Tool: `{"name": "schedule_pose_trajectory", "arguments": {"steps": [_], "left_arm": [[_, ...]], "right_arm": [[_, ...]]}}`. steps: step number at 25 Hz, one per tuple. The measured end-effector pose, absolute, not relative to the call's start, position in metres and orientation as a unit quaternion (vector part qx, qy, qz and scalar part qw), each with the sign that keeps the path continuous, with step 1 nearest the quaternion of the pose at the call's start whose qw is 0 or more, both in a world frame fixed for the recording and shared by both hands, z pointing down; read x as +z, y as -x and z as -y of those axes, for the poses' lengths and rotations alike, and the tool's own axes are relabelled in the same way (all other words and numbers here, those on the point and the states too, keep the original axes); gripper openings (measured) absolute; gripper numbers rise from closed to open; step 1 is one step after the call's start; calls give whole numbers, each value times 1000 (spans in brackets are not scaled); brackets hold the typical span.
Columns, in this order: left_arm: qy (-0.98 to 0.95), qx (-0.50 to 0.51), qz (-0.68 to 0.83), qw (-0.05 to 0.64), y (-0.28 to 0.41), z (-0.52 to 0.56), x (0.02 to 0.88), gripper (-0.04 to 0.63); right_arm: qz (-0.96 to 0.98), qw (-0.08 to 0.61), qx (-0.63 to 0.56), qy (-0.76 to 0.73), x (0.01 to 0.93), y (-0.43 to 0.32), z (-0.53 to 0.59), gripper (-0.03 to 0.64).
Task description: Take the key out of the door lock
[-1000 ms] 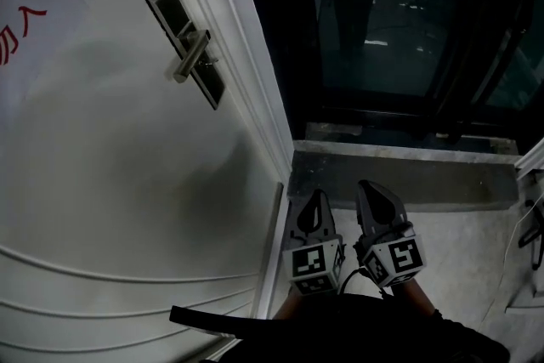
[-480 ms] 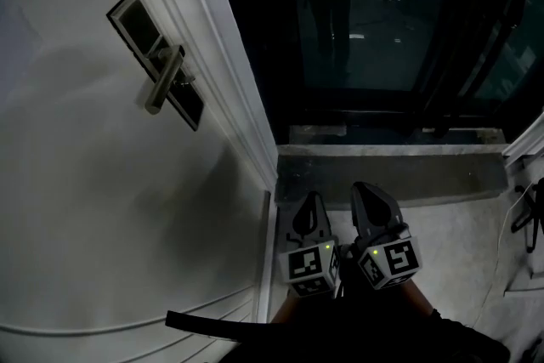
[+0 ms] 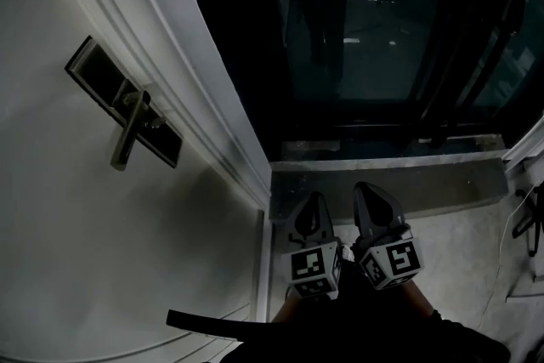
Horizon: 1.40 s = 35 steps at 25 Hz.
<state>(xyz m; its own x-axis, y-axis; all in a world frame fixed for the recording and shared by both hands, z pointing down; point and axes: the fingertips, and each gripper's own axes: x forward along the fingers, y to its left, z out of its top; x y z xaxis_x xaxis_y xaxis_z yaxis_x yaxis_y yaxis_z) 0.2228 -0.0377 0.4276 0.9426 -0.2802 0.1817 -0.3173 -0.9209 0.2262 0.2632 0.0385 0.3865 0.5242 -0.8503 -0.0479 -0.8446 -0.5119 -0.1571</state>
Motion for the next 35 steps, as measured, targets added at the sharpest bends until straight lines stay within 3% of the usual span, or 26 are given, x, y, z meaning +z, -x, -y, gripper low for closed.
{"name": "schedule_pose_trajectory", "arguments": {"steps": [9, 16, 35], "left_arm": [[-976, 58, 174, 118, -300, 53, 412, 0], [-967, 52, 223, 116, -319, 69, 414, 0], [-892, 28, 437, 115, -197, 148, 407, 0]], "right_arm": [[-502, 87, -10, 860, 374, -344, -24, 2], [-552, 94, -20, 828, 373, -368, -1, 2], [-739, 89, -19, 668, 366, -267, 109, 2]]}}
